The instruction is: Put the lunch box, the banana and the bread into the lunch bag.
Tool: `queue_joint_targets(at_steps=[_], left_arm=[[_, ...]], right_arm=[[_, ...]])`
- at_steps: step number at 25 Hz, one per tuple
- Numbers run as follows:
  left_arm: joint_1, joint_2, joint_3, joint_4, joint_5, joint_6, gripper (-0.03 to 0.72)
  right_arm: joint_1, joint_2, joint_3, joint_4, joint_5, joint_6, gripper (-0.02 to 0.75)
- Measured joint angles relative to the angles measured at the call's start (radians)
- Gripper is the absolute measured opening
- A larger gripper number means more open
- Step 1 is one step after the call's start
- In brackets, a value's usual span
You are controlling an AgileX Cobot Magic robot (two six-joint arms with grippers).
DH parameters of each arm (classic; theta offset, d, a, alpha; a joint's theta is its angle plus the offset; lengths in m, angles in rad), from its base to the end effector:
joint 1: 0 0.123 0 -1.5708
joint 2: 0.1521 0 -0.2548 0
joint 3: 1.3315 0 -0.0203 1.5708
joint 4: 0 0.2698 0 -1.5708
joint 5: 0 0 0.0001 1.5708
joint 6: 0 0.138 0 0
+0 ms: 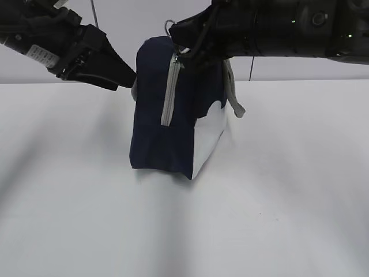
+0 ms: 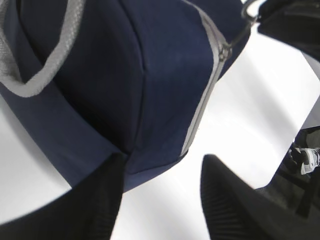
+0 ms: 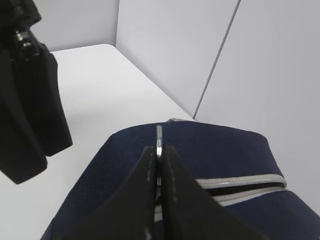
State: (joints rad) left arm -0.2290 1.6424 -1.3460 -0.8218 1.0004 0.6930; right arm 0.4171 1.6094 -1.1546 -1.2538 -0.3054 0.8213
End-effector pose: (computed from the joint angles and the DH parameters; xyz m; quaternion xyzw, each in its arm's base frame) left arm 0.3518 -0.1694 0.2424 0.2652 0.8752 -0.3217 0.2452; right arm 0.3816 0.2121 0.2599 -0.3993 0.6843 0.1145 0.5994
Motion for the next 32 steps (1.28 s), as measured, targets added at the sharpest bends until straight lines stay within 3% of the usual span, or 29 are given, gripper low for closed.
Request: queue_joint_targets(at_steps=[8,20,32], left_arm=[[0.0,0.039,0.0,-0.059,-0.002,0.044,0.361],[0.0,0.102,0.0,-0.216,-0.04,0.2,0.361],[0.0,0.111,0.0,-0.237,-0.062,0.219,0.299]], right_arm=[[0.0,0.002,-0.004,0.0,0.058,0.0,-0.016],[0.0,0.002,-0.006,0.004,0.066,0.024,-0.016],[0.0,0.002,-0.006,0.004,0.062,0.029,-0.016]])
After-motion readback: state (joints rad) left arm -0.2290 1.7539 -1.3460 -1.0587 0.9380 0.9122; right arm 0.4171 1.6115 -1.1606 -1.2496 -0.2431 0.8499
